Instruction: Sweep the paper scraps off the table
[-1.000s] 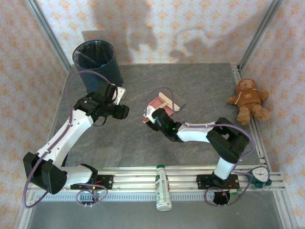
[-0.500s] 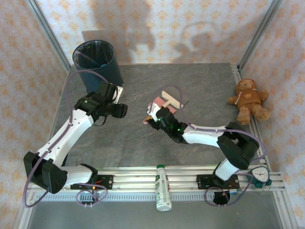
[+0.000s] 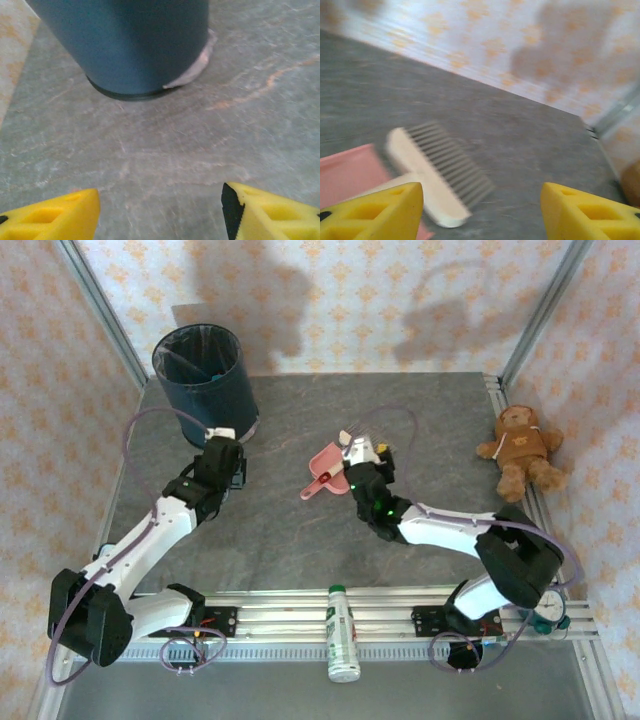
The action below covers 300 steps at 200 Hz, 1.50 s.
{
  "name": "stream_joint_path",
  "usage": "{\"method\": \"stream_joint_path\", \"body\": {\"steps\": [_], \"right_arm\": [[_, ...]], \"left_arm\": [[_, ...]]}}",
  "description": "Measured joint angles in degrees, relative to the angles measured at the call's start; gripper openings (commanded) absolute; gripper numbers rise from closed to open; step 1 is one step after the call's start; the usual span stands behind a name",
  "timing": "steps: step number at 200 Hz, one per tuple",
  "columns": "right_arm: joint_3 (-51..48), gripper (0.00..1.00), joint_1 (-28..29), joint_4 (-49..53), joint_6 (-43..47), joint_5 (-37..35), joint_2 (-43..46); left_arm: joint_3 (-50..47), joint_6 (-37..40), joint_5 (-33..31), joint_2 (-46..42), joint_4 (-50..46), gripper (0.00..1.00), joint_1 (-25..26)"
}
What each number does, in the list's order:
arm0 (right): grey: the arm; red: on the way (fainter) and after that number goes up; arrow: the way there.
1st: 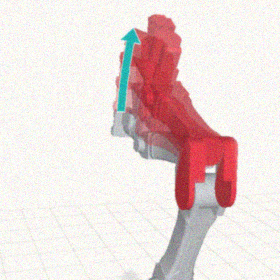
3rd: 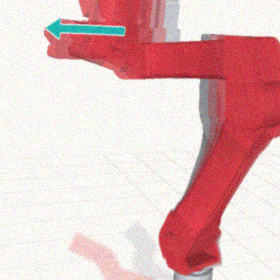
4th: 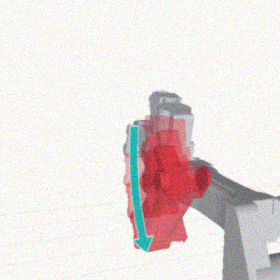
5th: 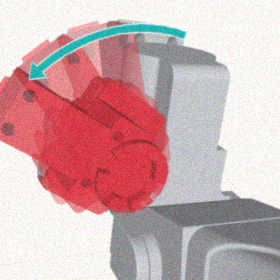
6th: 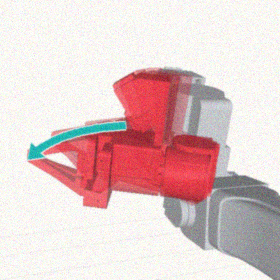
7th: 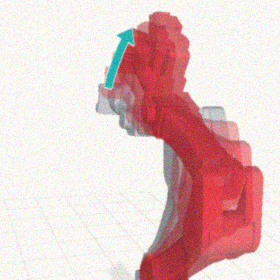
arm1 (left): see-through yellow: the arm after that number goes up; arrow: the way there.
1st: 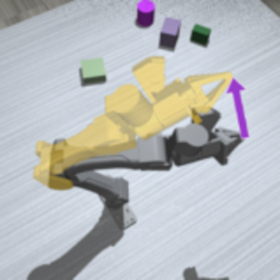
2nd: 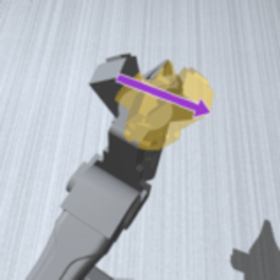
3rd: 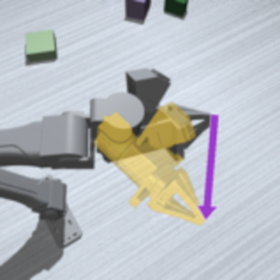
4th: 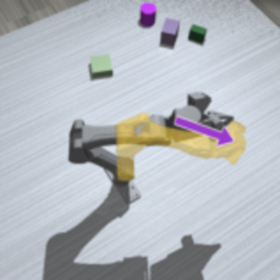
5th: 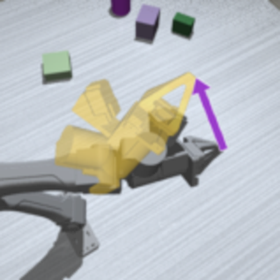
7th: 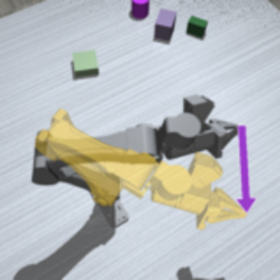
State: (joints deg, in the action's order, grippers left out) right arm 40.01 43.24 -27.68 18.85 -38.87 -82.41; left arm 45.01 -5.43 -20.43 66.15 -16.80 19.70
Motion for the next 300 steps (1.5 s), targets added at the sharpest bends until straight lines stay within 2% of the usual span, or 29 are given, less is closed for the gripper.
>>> {"method": "stream_joint_path", "body": {"steps": [62, 123, 143, 225, 256, 275, 300], "right_arm": [[-6.29, 0.63, -15.63, 1.36, -3.34, -0.22, 7.85], [-11.74, 0.64, -26.47, -0.46, -7.32, 7.52, 8.28], [-13.9, 0.65, -28.98, -2.14, -8.39, 11.02, 8.28], [-18.32, 0.67, -36.92, -11.47, -12.52, 24.46, 4.66], [-18.32, 0.68, -38.73, -13.84, -13.75, 28.04, 3.17], [-18.32, 0.68, -38.93, -15.52, -13.88, 29.92, 1.46], [-18.32, 0.71, -38.93, -17.46, -13.9, 31.87, -1.53]], "left_arm": [[-10.38, 9.55, -8.57, 3.32, 22.86, 0.72, -0.7], [-13.97, 11.37, -7.85, 8.66, 33.68, 0.75, -5.49], [-15.21, 10.6, -4.2, 9.27, 35.87, 0.76, -8.44], [-22.1, 6.56, 19.69, 10.05, 49.4, 0.79, -19.47], [-23.61, 6.29, 23.39, 11.1, 55.95, 0.8, -20.24], [-24.55, 6.36, 24.94, 15.39, 61.31, 0.8, -20.24], [-24.46, 6.32, 25.46, 19.69, 62.77, 0.83, -20.24]]}}
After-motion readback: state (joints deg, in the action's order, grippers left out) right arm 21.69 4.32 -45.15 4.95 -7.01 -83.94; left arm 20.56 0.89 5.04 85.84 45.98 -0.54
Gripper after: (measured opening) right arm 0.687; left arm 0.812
